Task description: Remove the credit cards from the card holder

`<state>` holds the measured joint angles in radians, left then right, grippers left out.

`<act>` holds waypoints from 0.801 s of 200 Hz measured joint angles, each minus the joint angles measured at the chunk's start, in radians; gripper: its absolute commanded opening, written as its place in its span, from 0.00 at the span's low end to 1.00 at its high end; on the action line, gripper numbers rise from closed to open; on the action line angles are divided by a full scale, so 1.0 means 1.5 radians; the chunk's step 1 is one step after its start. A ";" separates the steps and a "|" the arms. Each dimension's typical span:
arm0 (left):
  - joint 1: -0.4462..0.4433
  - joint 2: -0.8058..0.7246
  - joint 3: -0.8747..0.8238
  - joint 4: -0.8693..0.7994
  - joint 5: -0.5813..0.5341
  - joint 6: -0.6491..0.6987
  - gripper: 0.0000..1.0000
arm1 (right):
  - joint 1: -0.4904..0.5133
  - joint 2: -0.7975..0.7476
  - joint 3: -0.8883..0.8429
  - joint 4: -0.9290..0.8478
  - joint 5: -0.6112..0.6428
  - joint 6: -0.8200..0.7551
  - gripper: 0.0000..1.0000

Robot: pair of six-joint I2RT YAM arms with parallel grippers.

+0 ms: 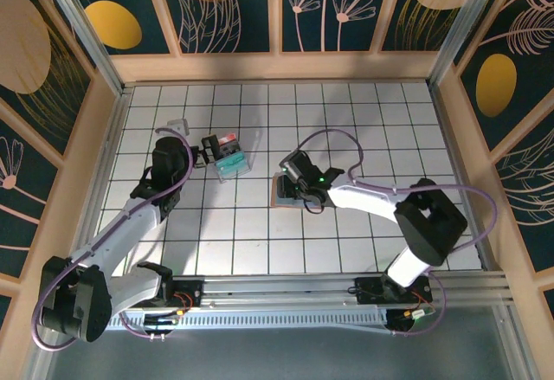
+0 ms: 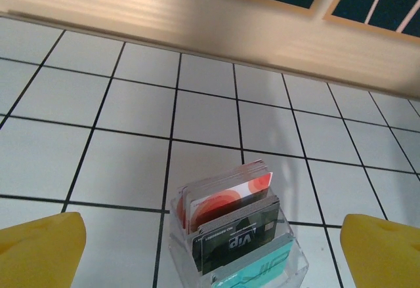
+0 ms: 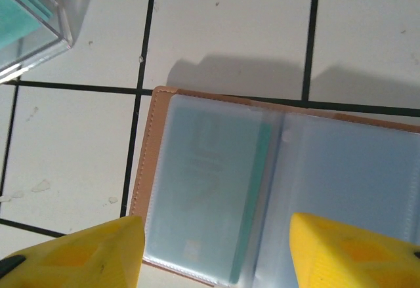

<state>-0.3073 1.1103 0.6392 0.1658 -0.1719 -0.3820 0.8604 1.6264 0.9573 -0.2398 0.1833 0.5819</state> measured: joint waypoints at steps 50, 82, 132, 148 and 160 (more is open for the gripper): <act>0.000 -0.008 -0.011 0.022 -0.014 -0.026 0.99 | 0.034 0.060 0.056 -0.034 0.049 -0.001 0.61; 0.000 -0.014 -0.025 0.037 -0.018 -0.029 0.99 | 0.035 0.084 0.062 -0.038 0.059 -0.001 0.62; 0.000 -0.018 -0.029 0.041 -0.026 -0.031 0.99 | 0.035 0.111 0.062 -0.042 0.060 -0.004 0.65; 0.000 -0.018 -0.029 0.041 -0.026 -0.031 0.99 | 0.035 0.113 0.062 -0.042 0.060 -0.006 0.66; 0.000 -0.018 -0.029 0.041 -0.026 -0.031 0.99 | 0.035 0.113 0.062 -0.042 0.059 -0.005 0.66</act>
<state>-0.3073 1.0832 0.5953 0.2279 -0.2108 -0.4282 0.9134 1.7966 1.0504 -0.3027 0.2714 0.5739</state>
